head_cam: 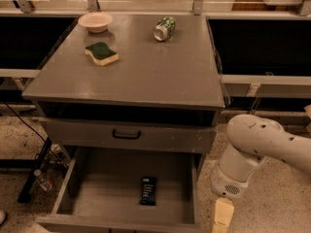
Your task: Pick rxbar blueberry from middle drawer and place on counter
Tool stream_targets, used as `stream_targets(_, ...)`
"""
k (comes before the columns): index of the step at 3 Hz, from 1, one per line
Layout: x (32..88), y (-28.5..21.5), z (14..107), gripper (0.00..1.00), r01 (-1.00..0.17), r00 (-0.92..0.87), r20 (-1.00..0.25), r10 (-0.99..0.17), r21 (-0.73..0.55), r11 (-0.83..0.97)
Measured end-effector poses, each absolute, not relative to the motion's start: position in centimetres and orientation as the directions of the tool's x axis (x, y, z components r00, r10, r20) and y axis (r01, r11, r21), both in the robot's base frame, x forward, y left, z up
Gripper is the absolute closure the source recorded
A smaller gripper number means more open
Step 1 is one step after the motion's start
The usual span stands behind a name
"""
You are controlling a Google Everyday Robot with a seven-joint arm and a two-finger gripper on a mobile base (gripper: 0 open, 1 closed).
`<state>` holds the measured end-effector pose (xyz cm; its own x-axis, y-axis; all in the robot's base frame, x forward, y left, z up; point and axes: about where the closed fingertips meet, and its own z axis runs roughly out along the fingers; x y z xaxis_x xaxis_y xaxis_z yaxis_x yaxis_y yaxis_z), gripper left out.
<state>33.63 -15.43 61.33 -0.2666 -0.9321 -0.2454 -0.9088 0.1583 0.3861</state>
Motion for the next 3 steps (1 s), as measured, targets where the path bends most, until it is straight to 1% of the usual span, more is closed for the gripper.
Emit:
stream_targets(1, 33.6, -15.4, 61.3, 0.00, -0.909, -0.267, -0.245, -0.932, 0.386, 0.158)
stream_targets(3, 34.4, -13.8, 57.5, 0.00, -0.917, -0.208, -0.314, -0.926, 0.391, 0.073)
